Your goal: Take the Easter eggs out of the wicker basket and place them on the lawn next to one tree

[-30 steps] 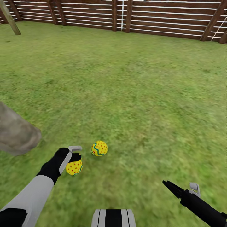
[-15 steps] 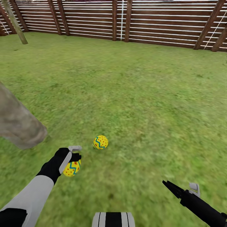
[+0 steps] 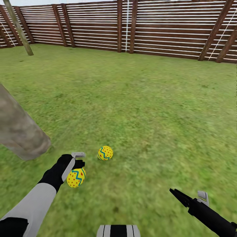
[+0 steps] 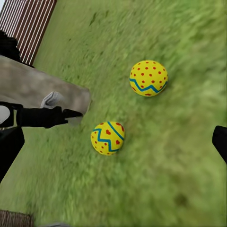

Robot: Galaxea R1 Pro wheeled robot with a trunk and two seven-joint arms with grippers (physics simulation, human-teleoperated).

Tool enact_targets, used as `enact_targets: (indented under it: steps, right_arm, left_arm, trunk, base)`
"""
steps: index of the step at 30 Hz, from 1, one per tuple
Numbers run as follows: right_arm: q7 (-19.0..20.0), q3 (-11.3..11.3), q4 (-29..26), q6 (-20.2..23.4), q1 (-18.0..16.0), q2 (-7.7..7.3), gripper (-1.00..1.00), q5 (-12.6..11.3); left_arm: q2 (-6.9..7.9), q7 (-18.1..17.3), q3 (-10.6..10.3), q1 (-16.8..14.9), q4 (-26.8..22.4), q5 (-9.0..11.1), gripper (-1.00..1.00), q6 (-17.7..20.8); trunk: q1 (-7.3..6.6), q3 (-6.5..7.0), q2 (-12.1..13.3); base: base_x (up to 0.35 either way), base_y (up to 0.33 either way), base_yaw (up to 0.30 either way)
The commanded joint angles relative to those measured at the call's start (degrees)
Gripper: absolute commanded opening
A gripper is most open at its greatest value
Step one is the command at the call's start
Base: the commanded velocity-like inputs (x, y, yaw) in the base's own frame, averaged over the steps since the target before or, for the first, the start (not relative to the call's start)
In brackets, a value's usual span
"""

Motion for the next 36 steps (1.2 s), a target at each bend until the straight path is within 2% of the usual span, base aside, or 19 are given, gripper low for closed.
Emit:
enact_targets:
  steps: [1, 8, 21, 36]
  right_arm:
    - [0.1, -0.1, 0.0, 0.4, 0.0, 0.02, 1.00, -0.2]
    - [-0.3, -0.1, 0.1, 0.4, 0.0, 0.08, 1.00, -0.3]
    - [-0.5, -0.1, 0.1, 0.4, 0.0, 0.01, 1.00, -0.3]
    - [-0.5, -0.2, 0.2, 0.4, 0.0, 0.06, 1.00, -0.5]
  left_arm:
    - [0.08, 0.5, -0.3, 0.0, -0.1, 0.6, 1.00, 0.2]
    - [0.08, 0.5, -0.3, 0.0, 0.0, 0.6, 1.00, 0.2]
    - [0.03, 0.8, -0.4, 0.0, -0.1, 0.4, 1.00, 0.2]
    - [-0.16, 1.0, -0.6, 0.0, 0.0, 0.3, 1.00, 0.2]
  trunk:
    - [-0.03, 0.19, 0.0]
    - [-0.21, 1.74, 0.1]
    - [-0.55, 4.62, 0.3]
    - [-0.94, 7.94, 0.5]
  base:
    - [0.000, 0.000, 0.000]
    - [-0.129, 0.000, 0.018]
    - [-0.321, 0.000, 0.239]
    - [-0.034, 0.000, 0.047]
